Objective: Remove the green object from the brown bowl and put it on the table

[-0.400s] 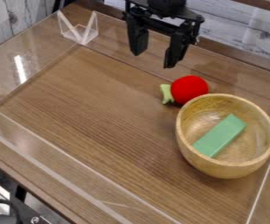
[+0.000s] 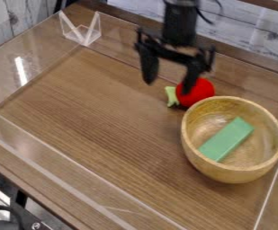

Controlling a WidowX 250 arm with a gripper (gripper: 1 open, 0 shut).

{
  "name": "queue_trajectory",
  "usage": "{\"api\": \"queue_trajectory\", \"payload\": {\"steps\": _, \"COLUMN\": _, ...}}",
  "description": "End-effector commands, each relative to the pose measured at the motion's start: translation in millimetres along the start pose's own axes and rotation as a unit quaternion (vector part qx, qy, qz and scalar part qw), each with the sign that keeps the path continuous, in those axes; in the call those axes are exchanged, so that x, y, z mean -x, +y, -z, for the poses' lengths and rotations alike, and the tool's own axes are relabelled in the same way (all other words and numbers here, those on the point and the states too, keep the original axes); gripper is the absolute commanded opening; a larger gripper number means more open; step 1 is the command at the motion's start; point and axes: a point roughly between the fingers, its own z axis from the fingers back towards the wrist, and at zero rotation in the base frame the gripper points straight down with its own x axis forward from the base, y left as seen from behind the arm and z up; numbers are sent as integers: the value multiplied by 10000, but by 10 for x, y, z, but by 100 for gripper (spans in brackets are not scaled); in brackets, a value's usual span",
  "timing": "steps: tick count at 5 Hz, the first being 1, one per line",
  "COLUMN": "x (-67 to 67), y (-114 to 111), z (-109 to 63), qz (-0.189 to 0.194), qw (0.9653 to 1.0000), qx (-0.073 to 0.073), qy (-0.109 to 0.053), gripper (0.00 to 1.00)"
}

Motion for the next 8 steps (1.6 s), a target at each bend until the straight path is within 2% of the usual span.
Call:
{"api": "queue_trajectory", "payload": {"steps": 1, "x": 5, "y": -286, "z": 92, "qz": 267, "qw": 9993, "qx": 36, "qy": -241, "gripper": 100}}
{"api": "queue_trajectory", "payload": {"steps": 2, "x": 98, "y": -558, "z": 96, "qz": 674, "qw": 9972, "qx": -3, "qy": -329, "gripper": 100}}
{"api": "queue_trajectory", "payload": {"steps": 3, "x": 150, "y": -721, "z": 77, "qz": 866, "qw": 9954, "qx": -22, "qy": -417, "gripper": 100}}
{"api": "queue_trajectory", "payload": {"steps": 4, "x": 155, "y": -756, "z": 114, "qz": 1041, "qw": 9936, "qx": -73, "qy": -423, "gripper": 100}}
{"api": "queue_trajectory", "payload": {"steps": 6, "x": 70, "y": -593, "z": 194, "qz": 1481, "qw": 9881, "qx": -171, "qy": -369, "gripper": 100}}
{"api": "queue_trajectory", "payload": {"steps": 7, "x": 44, "y": -745, "z": 342, "qz": 1785, "qw": 9831, "qx": -210, "qy": -355, "gripper": 100}}
{"api": "queue_trajectory", "payload": {"steps": 8, "x": 32, "y": -936, "z": 458, "qz": 2152, "qw": 9751, "qx": -305, "qy": -431, "gripper": 100}}
